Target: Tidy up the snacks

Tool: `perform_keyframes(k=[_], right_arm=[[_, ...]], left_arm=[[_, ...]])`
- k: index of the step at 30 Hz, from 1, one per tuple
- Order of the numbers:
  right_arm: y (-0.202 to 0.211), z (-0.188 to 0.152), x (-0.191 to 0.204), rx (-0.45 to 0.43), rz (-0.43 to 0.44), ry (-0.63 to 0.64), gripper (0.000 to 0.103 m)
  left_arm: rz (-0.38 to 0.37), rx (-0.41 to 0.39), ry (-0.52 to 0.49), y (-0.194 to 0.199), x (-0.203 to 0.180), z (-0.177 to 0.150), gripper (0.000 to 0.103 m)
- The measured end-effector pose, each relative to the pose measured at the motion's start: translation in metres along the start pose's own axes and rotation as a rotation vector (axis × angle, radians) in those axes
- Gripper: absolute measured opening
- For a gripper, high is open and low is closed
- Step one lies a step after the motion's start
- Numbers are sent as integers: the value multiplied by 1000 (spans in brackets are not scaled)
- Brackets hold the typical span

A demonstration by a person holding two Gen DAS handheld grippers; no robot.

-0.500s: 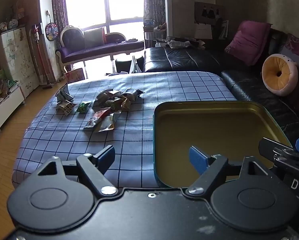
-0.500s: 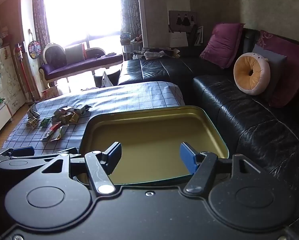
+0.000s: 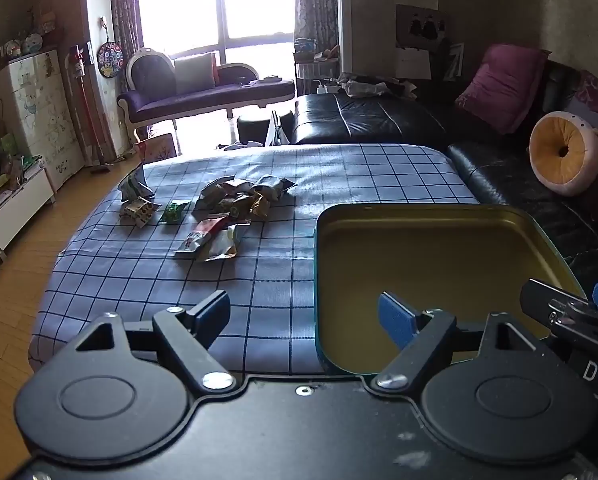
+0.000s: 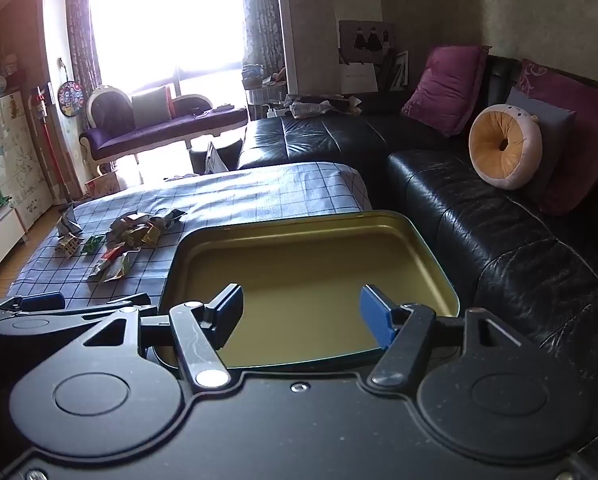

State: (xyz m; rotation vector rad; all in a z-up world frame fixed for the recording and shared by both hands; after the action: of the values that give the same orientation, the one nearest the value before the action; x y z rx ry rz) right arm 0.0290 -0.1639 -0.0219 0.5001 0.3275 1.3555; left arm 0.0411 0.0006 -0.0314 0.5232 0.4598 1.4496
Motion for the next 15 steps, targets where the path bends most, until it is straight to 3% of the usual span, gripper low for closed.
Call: perform_keyframes(k=[15], right_arm=[[2,0,2,3,-1,3,69]], left_arm=[[1,8,5,1,1,3,85]])
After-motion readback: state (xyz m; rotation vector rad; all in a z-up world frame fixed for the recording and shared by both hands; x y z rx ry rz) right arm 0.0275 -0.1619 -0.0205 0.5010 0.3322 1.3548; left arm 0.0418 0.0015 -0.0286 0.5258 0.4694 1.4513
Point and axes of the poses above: each gripper's, at about its wrist camera, not at the fingertips, and y roughly against the way its jaws point, x to its left, z to its top, the point moved 6 cm from there along -y, roughly the way its jaws point, and after that the axes turned 4 degrees about -z, right-handed, at the moved point
